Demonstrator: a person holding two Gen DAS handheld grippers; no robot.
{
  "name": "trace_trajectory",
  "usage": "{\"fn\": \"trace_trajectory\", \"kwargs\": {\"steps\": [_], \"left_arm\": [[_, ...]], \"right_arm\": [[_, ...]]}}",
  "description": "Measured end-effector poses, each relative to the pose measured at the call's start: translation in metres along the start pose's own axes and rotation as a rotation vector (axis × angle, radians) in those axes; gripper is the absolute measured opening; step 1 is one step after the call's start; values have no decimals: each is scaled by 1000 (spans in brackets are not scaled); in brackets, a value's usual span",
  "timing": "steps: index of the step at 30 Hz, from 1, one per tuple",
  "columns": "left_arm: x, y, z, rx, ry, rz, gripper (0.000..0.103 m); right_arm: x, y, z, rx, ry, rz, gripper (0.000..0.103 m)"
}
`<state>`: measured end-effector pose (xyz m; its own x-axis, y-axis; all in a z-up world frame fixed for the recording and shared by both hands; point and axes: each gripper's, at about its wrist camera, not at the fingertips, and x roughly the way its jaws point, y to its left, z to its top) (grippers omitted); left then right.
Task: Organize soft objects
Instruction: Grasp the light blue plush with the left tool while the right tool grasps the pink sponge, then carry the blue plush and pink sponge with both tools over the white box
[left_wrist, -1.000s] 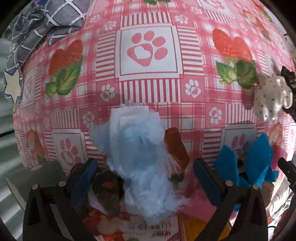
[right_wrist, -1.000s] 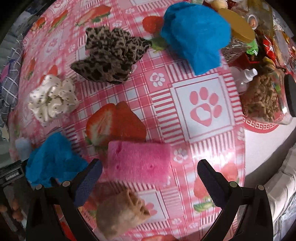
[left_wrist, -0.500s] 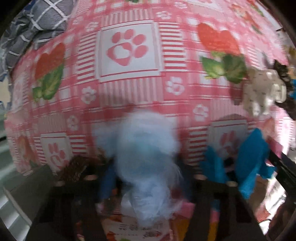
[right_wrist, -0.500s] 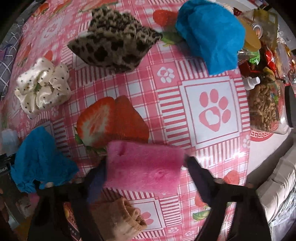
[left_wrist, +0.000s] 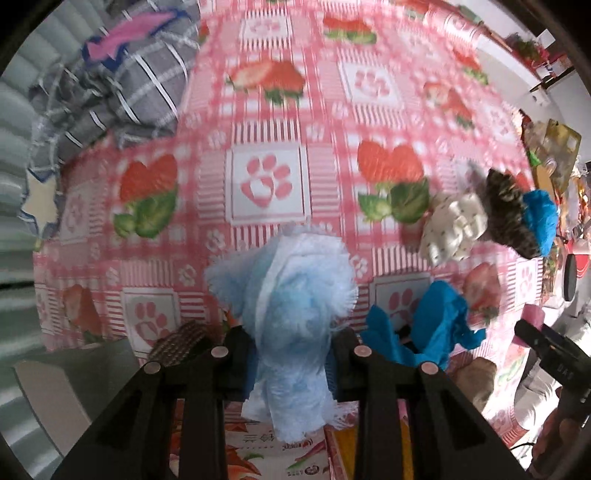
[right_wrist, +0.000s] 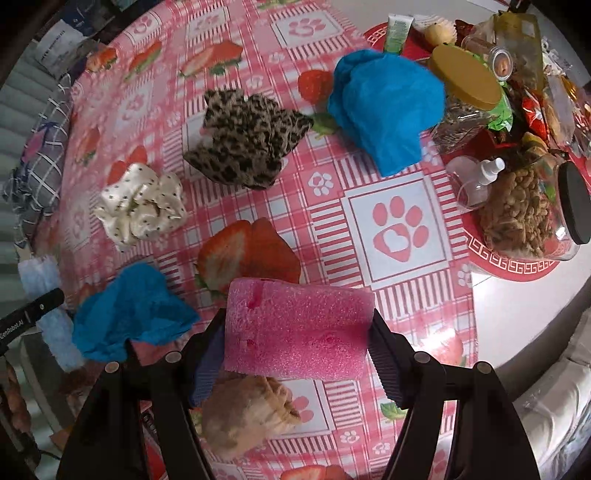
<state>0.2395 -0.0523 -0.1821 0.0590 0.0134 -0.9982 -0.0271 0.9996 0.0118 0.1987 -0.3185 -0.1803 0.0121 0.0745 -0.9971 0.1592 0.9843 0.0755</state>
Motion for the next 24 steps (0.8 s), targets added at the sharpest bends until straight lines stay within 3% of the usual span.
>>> {"fn": "trace_trajectory", "kwargs": {"steps": [9,20,24], "left_arm": [[-56,-26,-6,60,-121,-50,32],[-117,-86,-45,174,-224,-172,32],[-141,-107,-59,203,-243,-248,32]], "right_arm": [[-31,-27,-5,16,-42,18,72],[-74,-46,-42,64,-90,35,72],[-89,-51,-57,73,-108,40,72]]}}
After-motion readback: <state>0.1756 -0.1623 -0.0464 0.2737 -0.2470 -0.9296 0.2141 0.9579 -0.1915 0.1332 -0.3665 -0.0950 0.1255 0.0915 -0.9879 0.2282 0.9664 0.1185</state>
